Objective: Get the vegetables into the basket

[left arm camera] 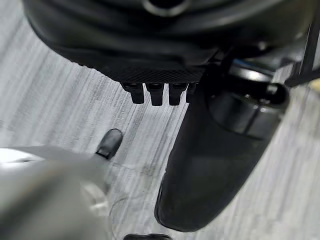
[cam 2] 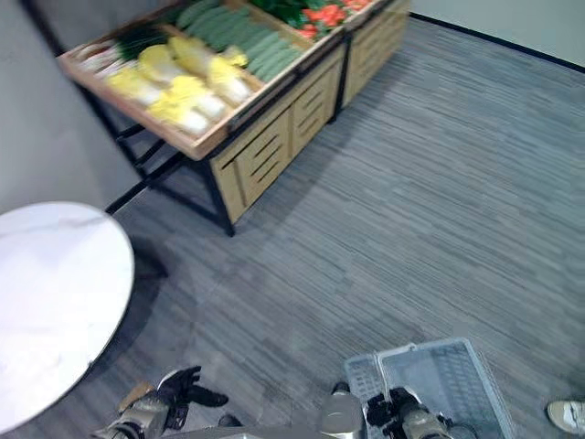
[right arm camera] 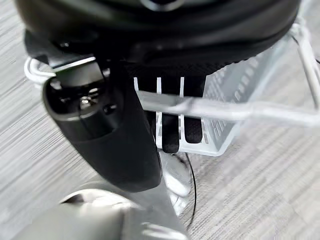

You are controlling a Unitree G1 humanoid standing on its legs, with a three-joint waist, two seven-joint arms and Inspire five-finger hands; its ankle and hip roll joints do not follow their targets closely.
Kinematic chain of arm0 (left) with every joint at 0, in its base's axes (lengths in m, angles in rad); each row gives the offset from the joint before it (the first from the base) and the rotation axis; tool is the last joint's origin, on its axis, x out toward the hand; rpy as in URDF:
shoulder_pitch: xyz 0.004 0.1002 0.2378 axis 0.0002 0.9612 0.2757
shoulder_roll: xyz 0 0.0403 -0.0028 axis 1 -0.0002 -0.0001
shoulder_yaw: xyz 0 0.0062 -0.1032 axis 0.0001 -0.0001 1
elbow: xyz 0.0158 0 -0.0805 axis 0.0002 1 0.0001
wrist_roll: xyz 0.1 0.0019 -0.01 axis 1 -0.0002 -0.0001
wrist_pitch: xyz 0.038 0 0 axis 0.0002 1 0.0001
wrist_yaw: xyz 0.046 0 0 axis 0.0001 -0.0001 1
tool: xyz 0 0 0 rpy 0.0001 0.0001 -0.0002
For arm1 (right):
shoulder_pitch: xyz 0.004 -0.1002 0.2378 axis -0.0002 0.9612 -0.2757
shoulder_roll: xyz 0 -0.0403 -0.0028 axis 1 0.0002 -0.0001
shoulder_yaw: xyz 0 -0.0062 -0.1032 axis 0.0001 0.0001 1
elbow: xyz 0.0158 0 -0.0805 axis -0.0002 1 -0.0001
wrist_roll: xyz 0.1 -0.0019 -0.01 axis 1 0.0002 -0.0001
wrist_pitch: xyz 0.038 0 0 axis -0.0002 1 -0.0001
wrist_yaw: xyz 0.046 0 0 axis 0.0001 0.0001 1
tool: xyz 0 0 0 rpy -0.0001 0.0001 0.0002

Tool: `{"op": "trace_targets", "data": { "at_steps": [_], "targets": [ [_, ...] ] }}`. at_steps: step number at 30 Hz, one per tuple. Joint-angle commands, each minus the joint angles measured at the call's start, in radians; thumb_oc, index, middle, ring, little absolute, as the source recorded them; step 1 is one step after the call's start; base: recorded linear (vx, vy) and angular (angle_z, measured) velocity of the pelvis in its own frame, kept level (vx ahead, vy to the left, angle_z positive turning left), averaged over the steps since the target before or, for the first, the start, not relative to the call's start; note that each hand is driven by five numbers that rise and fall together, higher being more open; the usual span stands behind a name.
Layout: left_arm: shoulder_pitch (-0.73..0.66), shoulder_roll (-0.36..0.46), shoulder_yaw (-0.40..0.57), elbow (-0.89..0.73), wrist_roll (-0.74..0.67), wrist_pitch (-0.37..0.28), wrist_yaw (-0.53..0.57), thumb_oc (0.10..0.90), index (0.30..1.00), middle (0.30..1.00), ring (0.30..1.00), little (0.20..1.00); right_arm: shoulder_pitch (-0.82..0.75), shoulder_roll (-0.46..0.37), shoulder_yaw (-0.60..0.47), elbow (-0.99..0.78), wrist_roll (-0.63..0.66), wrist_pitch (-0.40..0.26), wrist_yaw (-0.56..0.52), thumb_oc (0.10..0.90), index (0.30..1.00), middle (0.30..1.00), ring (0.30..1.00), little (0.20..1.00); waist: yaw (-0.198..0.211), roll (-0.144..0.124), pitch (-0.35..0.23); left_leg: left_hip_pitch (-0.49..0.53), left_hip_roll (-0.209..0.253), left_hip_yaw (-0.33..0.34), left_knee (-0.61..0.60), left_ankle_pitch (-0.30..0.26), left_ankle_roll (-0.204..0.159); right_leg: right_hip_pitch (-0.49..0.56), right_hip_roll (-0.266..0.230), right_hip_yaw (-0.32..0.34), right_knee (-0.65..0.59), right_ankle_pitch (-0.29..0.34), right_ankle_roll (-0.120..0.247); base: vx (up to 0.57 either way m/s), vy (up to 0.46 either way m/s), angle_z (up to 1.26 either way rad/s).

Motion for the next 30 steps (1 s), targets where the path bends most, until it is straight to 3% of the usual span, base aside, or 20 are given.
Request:
{"op": "trace_targets", "data": {
  "at_steps": [1,5,10,13,14,15,16,18,21,23,24,25,27,30],
  "targets": [
    [-0.039,0.001,0.006,0.008,0.007,-0.019,-0.014,0.9,1.0,1.0,1.0,1.0,-0.02,0.003,0.017,0.02,-0.002,-0.02,0.018,0.4,0.3,0.3,0.3,0.3,-0.025,-0.022,-0.05,-0.043,-0.113,-0.023,-0.049,-0.077,0.001,0.038,-0.076,0.006,-0.103,0.034,0.075,-0.01,-0.189,-1.31],
    [-0.03,-0.004,0.019,0.017,0.008,-0.017,-0.012,0.9,1.0,1.0,1.0,1.0,-0.005,0.005,0.018,0.045,0.002,-0.016,0.025,0.4,0.3,0.3,0.3,0.3,-0.044,-0.019,-0.059,-0.029,-0.082,0.007,-0.038,-0.053,-0.026,0.055,-0.019,0.075,-0.157,0.021,0.063,0.0,-0.223,-0.8],
    [-0.034,-0.024,0.025,0.022,-0.003,-0.02,-0.013,0.9,1.0,1.0,1.0,1.0,0.036,-0.017,-0.007,0.063,0.031,-0.014,0.033,0.4,0.3,0.3,0.3,0.3,-0.093,0.005,-0.044,0.004,-0.046,-0.029,-0.06,0.001,-0.068,0.053,0.055,0.174,-0.134,-0.03,0.023,-0.01,-0.211,-0.54],
    [-0.034,-0.026,0.032,0.018,-0.03,-0.025,-0.01,0.9,1.0,1.0,1.0,1.0,0.045,-0.027,-0.008,0.084,0.019,-0.012,0.035,0.4,0.3,0.3,0.3,0.3,-0.066,-0.001,-0.033,-0.026,-0.023,-0.2,0.023,0.071,-0.11,0.063,0.102,0.22,-0.127,-0.053,-0.014,0.06,-0.236,-0.51],
    [-0.035,-0.025,0.031,0.011,-0.04,-0.028,-0.011,0.9,1.0,1.0,1.0,1.0,0.046,-0.032,-0.006,0.086,0.019,-0.012,0.036,0.4,0.3,0.3,0.3,0.3,-0.05,-0.01,-0.03,-0.047,-0.026,-0.262,0.043,0.106,-0.097,0.051,0.112,0.234,-0.127,-0.036,-0.03,-0.02,-0.184,-0.81],
    [-0.035,-0.025,0.03,0.011,-0.04,-0.028,-0.011,0.9,1.0,1.0,1.0,1.0,0.046,-0.032,-0.006,0.086,0.019,-0.012,0.036,0.4,0.3,0.3,0.3,0.3,-0.051,-0.01,-0.031,-0.049,-0.025,-0.263,0.044,0.106,-0.097,0.05,0.113,0.233,-0.126,-0.036,-0.03,0.01,-0.245,-0.83],
    [-0.036,-0.028,0.03,0.004,-0.063,-0.033,-0.002,0.9,1.0,1.0,1.0,1.0,0.045,-0.04,0.004,0.089,0.016,-0.014,0.036,0.4,0.3,0.3,0.3,0.3,-0.015,-0.027,-0.024,-0.086,-0.075,-0.454,0.092,0.096,-0.073,0.039,0.127,0.277,-0.119,-0.031,-0.042,0.07,-0.199,-0.7],
    [-0.023,-0.04,0.038,0.003,-0.087,-0.039,0.012,0.9,1.0,1.0,1.0,1.0,0.042,-0.045,0.026,0.103,0.0,-0.015,0.042,0.4,0.3,0.3,0.3,0.3,0.045,-0.037,-0.014,-0.122,-0.215,-0.677,0.09,0.025,-0.039,0.049,0.148,0.34,-0.137,-0.024,-0.043,0.11,-0.2,-0.97],
    [-0.019,-0.046,0.023,0.012,-0.07,-0.04,0.004,0.9,1.0,1.0,1.0,1.0,0.051,-0.052,0.039,0.1,-0.002,-0.019,0.045,0.4,0.3,0.3,0.3,0.3,0.061,-0.031,-0.009,-0.143,-0.233,-0.706,-0.05,0.011,-0.034,0.07,0.158,0.356,-0.155,-0.029,-0.035,0.1,-0.059,-0.87],
    [-0.033,-0.05,0.005,0.013,-0.049,-0.042,0.008,0.9,1.0,1.0,1.0,1.0,0.039,-0.057,0.05,0.088,0.007,-0.027,0.042,0.4,0.3,0.3,0.3,0.3,0.091,-0.024,0.011,-0.213,-0.29,-0.833,-0.113,0.061,-0.03,0.074,0.181,0.383,-0.158,-0.028,-0.035,0.05,-0.019,0.17],
    [-0.033,-0.05,0.005,0.013,-0.049,-0.042,0.008,0.9,1.0,1.0,1.0,1.0,0.039,-0.057,0.05,0.088,0.007,-0.027,0.042,0.4,0.3,0.3,0.3,0.3,0.09,-0.024,0.012,-0.213,-0.291,-0.833,-0.114,0.062,-0.03,0.075,0.181,0.383,-0.158,-0.028,-0.035,0.07,-0.01,-0.25],
    [-0.025,-0.054,0.007,0.021,-0.045,-0.039,0.013,0.9,1.0,1.0,1.0,1.0,0.032,-0.053,0.057,0.09,0.012,-0.028,0.045,0.4,0.3,0.3,0.3,0.3,0.103,-0.014,0.017,-0.2,-0.308,-0.882,-0.147,0.063,-0.028,0.085,0.197,0.419,-0.155,-0.036,-0.033,0.11,0.034,-0.54],
    [-0.021,-0.053,0.002,0.023,-0.031,-0.042,0.012,0.9,1.0,1.0,1.0,1.0,0.04,-0.047,0.055,0.081,0.031,-0.034,0.04,0.4,0.3,0.3,0.3,0.3,0.099,-0.004,0.003,-0.16,-0.295,-0.875,-0.23,0.09,-0.016,0.079,0.198,0.404,-0.167,-0.037,-0.034,0.13,0.092,-0.87],
    [-0.023,-0.049,-0.003,0.021,-0.027,-0.042,0.012,0.9,1.0,1.0,1.0,1.0,0.042,-0.044,0.062,0.087,0.027,-0.033,0.041,0.4,0.3,0.3,0.3,0.3,0.094,-0.003,0.005,-0.151,-0.292,-0.871,-0.251,0.099,-0.013,0.075,0.191,0.384,-0.169,-0.044,-0.032,0.05,0.081,-0.28]
  ]
}}
